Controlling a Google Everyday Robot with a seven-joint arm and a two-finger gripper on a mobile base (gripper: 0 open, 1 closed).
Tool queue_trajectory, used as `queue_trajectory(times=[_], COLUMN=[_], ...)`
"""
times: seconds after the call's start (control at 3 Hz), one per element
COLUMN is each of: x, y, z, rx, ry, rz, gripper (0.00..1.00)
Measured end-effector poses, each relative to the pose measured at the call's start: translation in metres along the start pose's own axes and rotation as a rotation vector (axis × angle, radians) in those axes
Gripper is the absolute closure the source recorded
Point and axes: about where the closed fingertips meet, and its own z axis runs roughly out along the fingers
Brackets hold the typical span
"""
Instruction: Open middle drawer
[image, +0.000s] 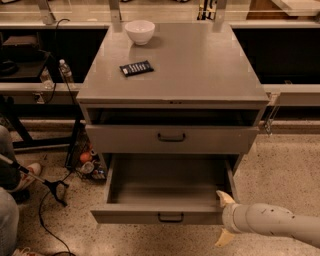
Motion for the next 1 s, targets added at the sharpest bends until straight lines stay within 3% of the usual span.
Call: queue_trajectory(times=[0.33,1.0], x=[0.006,0.042], y=[-0.005,-0.040], z=[-0.017,-0.090], rx=[0.031,0.156], ry=[-0.010,-0.039], rz=[0.021,0.079], gripper=[0.00,0.00])
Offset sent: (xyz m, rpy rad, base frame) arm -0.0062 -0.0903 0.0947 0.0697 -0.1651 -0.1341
